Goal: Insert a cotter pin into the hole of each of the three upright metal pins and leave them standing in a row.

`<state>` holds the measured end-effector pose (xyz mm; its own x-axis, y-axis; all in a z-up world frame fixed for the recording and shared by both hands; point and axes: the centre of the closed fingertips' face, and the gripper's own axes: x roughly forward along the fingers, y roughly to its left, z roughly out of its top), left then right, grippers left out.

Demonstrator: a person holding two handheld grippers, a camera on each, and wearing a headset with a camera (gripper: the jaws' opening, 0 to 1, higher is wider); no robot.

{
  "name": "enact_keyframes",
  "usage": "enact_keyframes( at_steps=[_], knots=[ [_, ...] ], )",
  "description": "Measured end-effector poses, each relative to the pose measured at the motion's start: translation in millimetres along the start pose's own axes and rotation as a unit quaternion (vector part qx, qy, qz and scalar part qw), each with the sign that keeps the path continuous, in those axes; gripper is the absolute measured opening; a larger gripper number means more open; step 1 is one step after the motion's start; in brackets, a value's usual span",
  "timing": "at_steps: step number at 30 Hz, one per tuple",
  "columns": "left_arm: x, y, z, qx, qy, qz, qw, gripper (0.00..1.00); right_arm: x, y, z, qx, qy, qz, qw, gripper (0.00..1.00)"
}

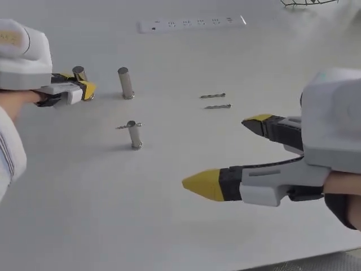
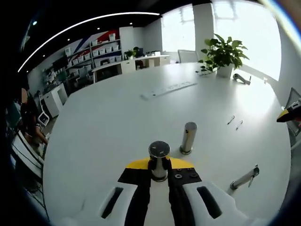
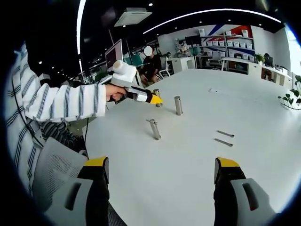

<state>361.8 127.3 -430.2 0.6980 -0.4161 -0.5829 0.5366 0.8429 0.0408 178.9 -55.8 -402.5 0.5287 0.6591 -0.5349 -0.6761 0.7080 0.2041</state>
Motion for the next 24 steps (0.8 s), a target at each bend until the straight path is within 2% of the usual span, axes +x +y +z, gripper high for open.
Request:
enact_keyframes(
  at_steps=[1,4,8,13,15,17,19,24],
  knots=[
    [-3.7,-2.9,2.2,-0.006,-0.003,-0.001,1.0000,0.09,-0.6,0.3,0.1,0.000,0.000,0.000,1.0000,0.92],
    [-17.5,-19.3,7.5,0.005,-0.013,-0.010,0.9999,0.09,-3.1,1.3,0.6,-0.003,-0.003,-0.001,1.0000,0.91],
    [-30.9,-37.3,8.9,0.016,-0.014,-0.019,0.9996,0.09,-5.9,4.2,2.8,-0.007,-0.008,0.001,0.9999,0.91],
    [-50.1,-61.3,19.7,0.010,-0.028,-0.029,0.9991,0.09,-8.3,5.6,5.6,-0.008,-0.014,0.001,0.9999,0.92],
    [-52.7,-67.9,26.3,0.001,-0.032,-0.034,0.9989,0.09,-9.2,5.9,6.4,-0.008,-0.016,0.001,0.9998,0.92],
    [-54.1,-68.0,28.3,0.003,-0.039,-0.036,0.9986,0.09,-10.5,6.5,7.2,-0.008,-0.019,0.002,0.9998,0.92],
    [-64.6,-82.3,33.6,0.008,-0.045,-0.043,0.9980,0.09,-11.3,6.8,6.8,-0.010,-0.019,0.002,0.9998,0.91],
    [-72.9,-117.1,38.1,0.031,-0.050,-0.061,0.9964,0.09,-13.1,7.2,4.8,-0.008,-0.020,0.003,0.9998,0.91]
  ],
)
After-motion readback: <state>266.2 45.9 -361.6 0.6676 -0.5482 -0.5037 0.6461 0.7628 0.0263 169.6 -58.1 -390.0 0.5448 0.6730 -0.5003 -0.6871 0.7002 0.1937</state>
